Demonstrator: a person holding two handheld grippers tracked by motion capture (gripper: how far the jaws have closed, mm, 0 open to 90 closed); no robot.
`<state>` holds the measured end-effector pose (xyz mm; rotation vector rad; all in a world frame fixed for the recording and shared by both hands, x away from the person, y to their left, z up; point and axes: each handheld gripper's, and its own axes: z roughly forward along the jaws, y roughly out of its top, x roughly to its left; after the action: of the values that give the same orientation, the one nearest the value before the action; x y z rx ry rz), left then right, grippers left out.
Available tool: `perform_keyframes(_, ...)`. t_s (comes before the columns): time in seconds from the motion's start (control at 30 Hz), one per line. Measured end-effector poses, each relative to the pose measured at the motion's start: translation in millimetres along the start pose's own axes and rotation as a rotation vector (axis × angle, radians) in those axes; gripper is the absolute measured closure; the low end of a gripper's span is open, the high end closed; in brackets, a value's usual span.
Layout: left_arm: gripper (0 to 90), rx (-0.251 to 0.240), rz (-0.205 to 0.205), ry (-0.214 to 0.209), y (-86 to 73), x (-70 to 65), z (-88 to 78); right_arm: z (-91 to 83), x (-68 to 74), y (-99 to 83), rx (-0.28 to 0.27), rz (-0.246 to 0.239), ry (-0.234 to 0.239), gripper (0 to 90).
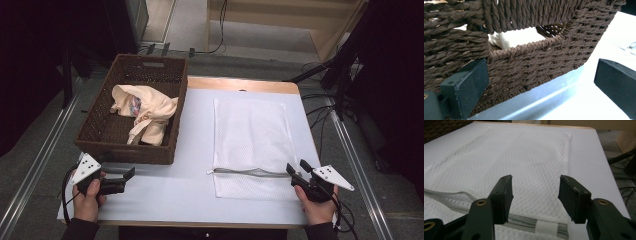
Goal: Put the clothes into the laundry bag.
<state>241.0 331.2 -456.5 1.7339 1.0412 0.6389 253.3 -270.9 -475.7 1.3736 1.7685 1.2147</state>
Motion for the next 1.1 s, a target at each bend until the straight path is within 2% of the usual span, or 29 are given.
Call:
perform_keyframes(0.1, 0.0, 0.005, -0.007, 0.005, 0.1, -1.5, 0.1, 1.6, 8.2, 0.6, 0.013, -0.012, 0.024, 48.1)
perform_keyframes(0.2, 0.0, 0.012, -0.026, 0.007, 0.0, -2.5, -0.4, 1.3, 13.9, 1.3, 0.046, -0.007, 0.074, 53.4)
perform_keyframes(0.23, 0.2, 0.013, -0.037, -0.017, -0.3, -2.6, -0.7, 0.6, 15.7, 1.5, 0.050, -0.014, 0.088, 55.1)
perform_keyframes(0.27, 0.5, 0.015, -0.040, -0.023, -0.4, -3.3, -0.7, 0.0, 18.1, 1.9, 0.055, -0.010, 0.103, 57.6)
perform_keyframes(0.37, 0.5, 0.029, -0.018, -0.032, -0.9, -9.0, 0.4, 1.5, 23.6, 2.2, 0.073, 0.004, 0.129, 60.4)
perform_keyframes(0.5, 0.5, 0.050, 0.024, -0.037, -1.4, -15.7, 2.5, 8.7, 33.1, 1.5, 0.114, -0.015, 0.190, 65.2)
perform_keyframes(0.63, 0.5, 0.046, 0.027, -0.035, -2.1, -17.0, 2.4, 18.2, 41.4, 7.1, 0.133, 0.004, 0.230, 67.2)
perform_keyframes(0.77, 0.6, 0.047, 0.029, -0.039, -2.4, -17.1, 2.2, 27.7, 51.4, 10.8, 0.167, -0.009, 0.233, 67.4)
perform_keyframes(0.9, 0.6, 0.055, 0.033, -0.044, -2.3, -17.2, 3.2, 36.7, 58.0, 9.1, 0.223, -0.034, 0.213, 64.4)
perform_keyframes(0.97, 0.8, 0.058, 0.033, -0.044, -2.3, -17.4, 3.8, 38.3, 61.9, 7.9, 0.244, -0.063, 0.190, 62.8)
perform_keyframes(1.03, 6.8, 0.061, 0.035, -0.035, -2.1, -17.6, 4.2, 39.6, 64.7, 6.7, 0.261, -0.084, 0.170, 63.3)
perform_keyframes(1.1, 7.6, 0.061, 0.033, -0.036, -1.9, -17.1, 4.6, 40.5, 66.6, 6.0, 0.276, -0.099, 0.141, 64.0)
